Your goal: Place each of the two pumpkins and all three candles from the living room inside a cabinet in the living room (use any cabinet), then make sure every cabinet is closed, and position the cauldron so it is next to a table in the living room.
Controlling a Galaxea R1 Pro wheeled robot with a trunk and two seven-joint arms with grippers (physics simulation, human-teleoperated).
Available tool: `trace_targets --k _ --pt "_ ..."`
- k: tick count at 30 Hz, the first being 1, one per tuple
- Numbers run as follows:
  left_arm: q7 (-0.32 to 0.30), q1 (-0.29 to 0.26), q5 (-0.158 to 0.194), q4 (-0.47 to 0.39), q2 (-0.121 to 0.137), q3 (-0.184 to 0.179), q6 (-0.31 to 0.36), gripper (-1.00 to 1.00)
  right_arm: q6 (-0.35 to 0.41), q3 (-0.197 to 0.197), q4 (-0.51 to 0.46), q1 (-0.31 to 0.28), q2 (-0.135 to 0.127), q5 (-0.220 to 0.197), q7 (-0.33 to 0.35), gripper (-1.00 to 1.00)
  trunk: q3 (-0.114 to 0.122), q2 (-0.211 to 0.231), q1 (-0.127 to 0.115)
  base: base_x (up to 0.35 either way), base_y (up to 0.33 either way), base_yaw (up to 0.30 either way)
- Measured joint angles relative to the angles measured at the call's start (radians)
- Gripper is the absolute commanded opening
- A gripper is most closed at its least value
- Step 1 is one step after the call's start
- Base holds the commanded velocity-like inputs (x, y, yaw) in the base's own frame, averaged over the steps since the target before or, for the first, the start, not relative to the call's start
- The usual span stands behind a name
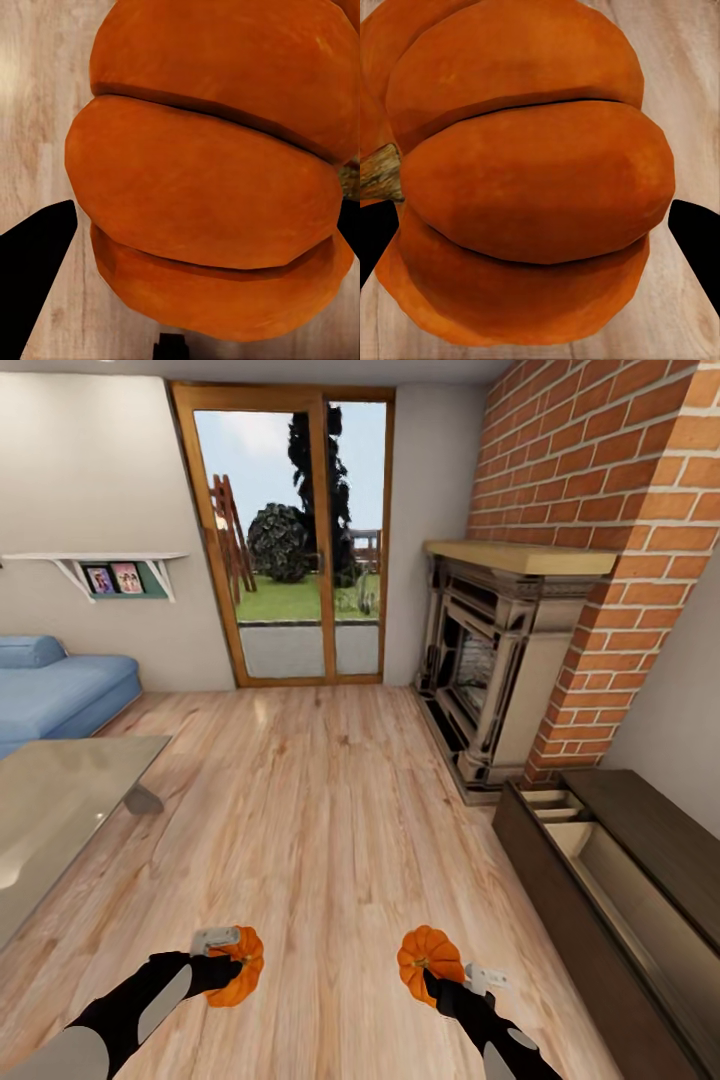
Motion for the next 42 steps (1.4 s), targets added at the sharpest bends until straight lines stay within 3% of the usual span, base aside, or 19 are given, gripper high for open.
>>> trace_targets --k 16,42 --pt "-0.002 0.0 0.001 -0.001 0.001 0.0 0.0 -1.0 -0.001 0.0 -0.001 0.0 0.001 -0.001 0.0 -1.0 0.0 0.0 0.0 0.288 0.018 0.0" --pt "-0.002 0.0 0.0 0.0 -0.003 -0.003 0.0 -1.0 -0.003 0.0 0.0 0.0 0.001 -0.002 0.0 -1.0 0.0 0.0 0.0 0.287 0.136 0.0"
